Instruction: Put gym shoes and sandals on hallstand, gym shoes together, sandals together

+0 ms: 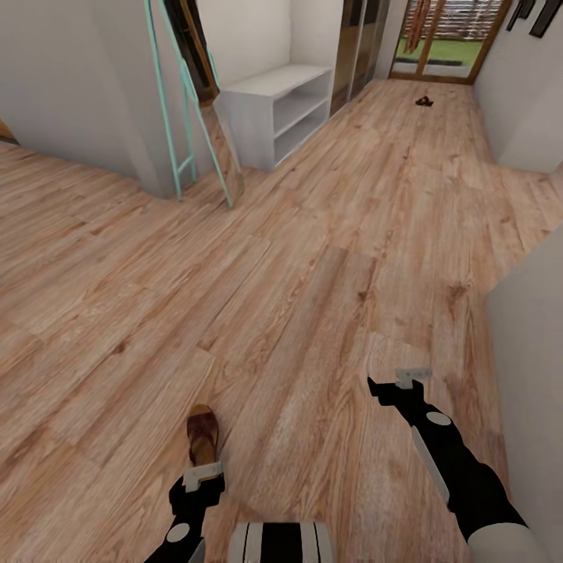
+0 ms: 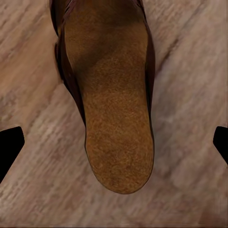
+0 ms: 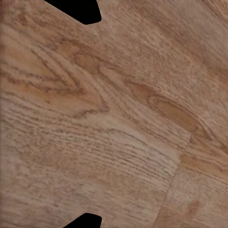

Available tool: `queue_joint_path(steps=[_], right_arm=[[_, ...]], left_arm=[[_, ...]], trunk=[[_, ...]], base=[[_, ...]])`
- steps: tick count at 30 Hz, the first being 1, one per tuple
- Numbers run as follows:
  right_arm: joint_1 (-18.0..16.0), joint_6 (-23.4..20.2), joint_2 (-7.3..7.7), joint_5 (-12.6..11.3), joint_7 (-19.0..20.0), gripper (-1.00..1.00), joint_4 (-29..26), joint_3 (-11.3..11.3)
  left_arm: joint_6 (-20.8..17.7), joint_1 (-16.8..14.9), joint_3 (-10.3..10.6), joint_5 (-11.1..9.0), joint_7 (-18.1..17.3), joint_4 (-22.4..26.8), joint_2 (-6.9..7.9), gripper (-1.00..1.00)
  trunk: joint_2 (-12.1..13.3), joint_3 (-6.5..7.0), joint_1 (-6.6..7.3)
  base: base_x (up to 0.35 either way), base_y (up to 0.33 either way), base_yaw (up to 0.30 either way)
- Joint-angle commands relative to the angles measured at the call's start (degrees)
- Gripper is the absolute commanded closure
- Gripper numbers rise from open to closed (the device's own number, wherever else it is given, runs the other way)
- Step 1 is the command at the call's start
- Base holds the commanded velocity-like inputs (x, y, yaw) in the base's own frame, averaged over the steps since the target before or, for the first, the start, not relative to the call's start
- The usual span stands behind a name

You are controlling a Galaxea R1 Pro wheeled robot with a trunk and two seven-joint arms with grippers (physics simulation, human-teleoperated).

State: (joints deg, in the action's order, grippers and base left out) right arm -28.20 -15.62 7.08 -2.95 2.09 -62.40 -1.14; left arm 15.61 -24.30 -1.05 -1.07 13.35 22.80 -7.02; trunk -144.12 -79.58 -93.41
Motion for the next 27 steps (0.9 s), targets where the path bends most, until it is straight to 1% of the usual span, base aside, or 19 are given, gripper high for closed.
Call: queue_joint_path(steps=[1,3,8,11,16,27], right_arm=[[0.0,-0.3,0.04,-0.3,0.0,-1.00,-0.1,-0.1],[0.0,-0.3,0.04,-0.3,0.0,-1.00,-0.1,-0.1],[0.0,-0.3,0.04,-0.3,0.0,-1.00,0.0,-0.1],[0.0,-0.3,0.04,-0.3,0.0,-1.00,0.1,-0.1],[0.0,-0.3,0.04,-0.3,0.0,-1.00,0.1,-0.1],[0.0,-0.3,0.04,-0.2,0.0,-1.00,0.2,-0.1]], left_arm=[[0.2,0.0,-0.1,-0.1,0.1,0.0,-0.02,-1.00],[0.4,0.0,-0.2,-0.2,0.1,0.0,0.05,-1.00],[2.2,0.0,-0.1,-0.1,0.0,-0.1,0.07,-1.00],[4.2,0.0,-0.1,0.1,0.0,-0.3,0.07,-1.00],[5.8,-0.2,0.0,0.2,0.0,0.0,0.03,-1.00],[6.3,-0.3,0.1,0.3,-0.1,1.4,-0.02,-1.00]], trunk=[[0.0,-0.33,-0.01],[-0.1,-0.93,-0.06],[-0.1,-2.48,-0.19],[-0.1,-2.75,-0.19],[-0.1,-3.08,-0.19],[-0.1,-3.17,-0.19]], base=[[0.000,0.000,-0.002],[0.000,0.000,-0.001],[0.000,0.000,0.000],[0.000,0.000,0.000],[0.000,0.000,0.000],[0.000,0.000,0.000]])
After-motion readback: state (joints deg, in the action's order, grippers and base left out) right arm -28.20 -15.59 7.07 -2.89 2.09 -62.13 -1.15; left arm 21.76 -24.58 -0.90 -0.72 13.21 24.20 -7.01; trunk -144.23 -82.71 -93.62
